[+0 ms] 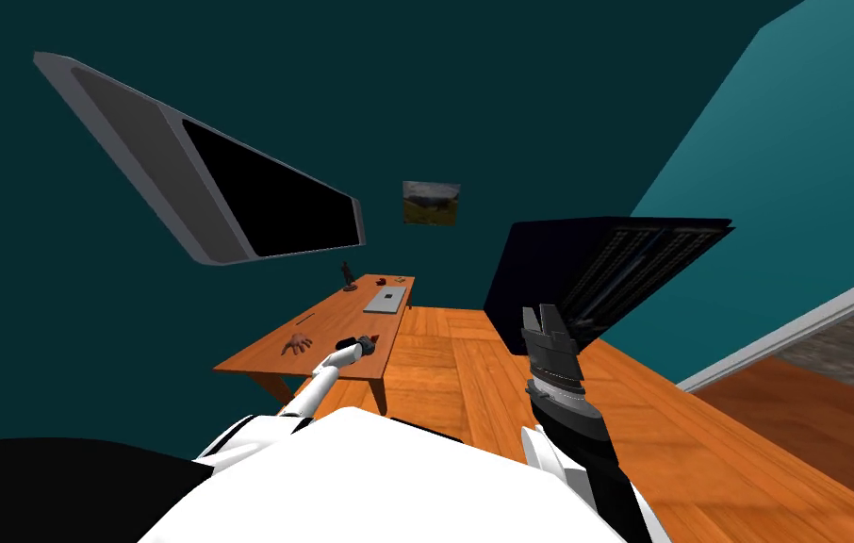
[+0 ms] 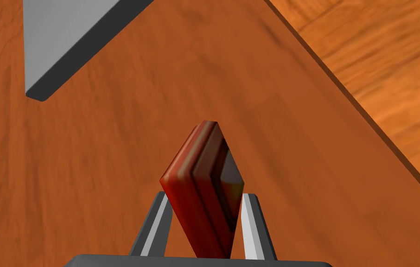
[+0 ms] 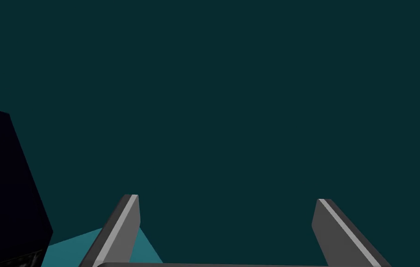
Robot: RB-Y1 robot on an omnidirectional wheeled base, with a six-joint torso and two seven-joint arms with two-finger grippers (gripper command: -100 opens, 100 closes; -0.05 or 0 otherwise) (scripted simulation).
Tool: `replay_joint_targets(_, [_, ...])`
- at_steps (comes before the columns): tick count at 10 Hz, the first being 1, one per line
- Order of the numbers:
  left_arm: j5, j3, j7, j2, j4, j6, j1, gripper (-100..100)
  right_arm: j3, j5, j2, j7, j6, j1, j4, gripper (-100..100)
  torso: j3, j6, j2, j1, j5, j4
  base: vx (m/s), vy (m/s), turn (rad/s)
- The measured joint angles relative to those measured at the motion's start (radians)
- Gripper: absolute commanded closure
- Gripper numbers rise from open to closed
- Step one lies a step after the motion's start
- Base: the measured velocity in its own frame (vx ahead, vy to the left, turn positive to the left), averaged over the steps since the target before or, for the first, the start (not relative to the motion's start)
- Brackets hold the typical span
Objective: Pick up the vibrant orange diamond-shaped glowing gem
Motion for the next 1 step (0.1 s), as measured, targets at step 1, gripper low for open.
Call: replay_joint_targets(1, [-0.002,0.003,-0.002,0.0,-0.004,0.004,0.001,0,0.0,0.0,0.0,0.0,0.0,0.0,0.0,0,0.0,0.0,0.001,0.001,0.001,0.0,0.0,0.0,0.0])
